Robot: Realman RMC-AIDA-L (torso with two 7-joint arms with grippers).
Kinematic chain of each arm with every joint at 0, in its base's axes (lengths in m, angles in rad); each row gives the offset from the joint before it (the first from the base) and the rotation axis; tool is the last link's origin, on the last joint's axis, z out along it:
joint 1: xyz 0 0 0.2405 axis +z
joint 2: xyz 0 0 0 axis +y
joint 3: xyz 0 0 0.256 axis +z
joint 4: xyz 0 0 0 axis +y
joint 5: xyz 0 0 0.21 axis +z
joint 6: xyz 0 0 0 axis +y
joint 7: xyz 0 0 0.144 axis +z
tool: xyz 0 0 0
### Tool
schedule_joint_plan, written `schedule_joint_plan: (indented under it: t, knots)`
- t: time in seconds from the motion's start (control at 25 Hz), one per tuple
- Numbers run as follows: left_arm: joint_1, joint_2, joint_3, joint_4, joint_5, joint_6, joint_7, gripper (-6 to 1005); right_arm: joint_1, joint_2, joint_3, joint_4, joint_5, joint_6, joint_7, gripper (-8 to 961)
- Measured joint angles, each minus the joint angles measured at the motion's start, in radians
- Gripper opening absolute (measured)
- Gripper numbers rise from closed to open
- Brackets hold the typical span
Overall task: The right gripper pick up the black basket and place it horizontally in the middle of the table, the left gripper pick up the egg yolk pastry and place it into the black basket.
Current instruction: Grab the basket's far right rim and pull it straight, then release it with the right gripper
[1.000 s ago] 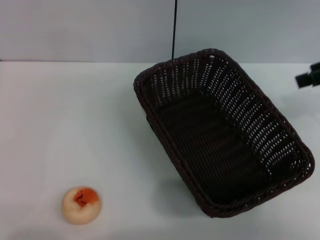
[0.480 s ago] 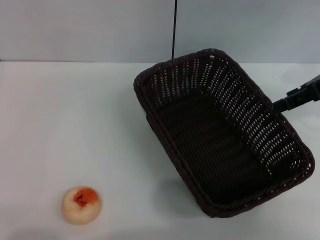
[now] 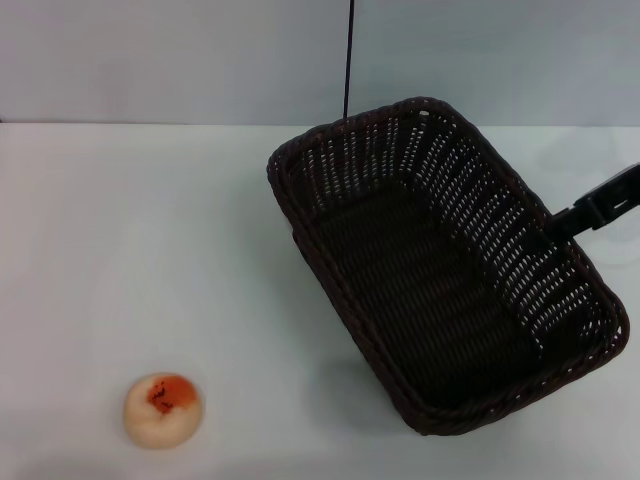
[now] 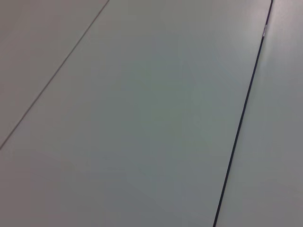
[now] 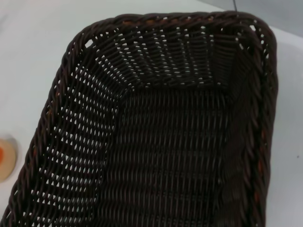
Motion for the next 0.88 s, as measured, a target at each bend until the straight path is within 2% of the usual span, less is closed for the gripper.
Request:
schedule_joint_plan:
  t: [0.16, 0.56, 0.88]
  knots:
    - [-0.002, 0.000, 0.000, 0.000, 0.000, -0.006, -0.001, 729, 0.002, 0.009, -0.033, 0.047, -0.001, 0.039, 0.000, 703]
    - [-0.011, 0.000, 0.000, -0.002, 0.000, -0.011, -0.007, 728, -0.004, 0.015, -0.061, 0.058, -0.002, 0.092, -0.004, 693]
    - [-0.014, 0.000, 0.000, -0.002, 0.000, -0.022, -0.007, 727, -0.008, 0.015, -0.058, 0.060, 0.001, 0.096, -0.016, 331]
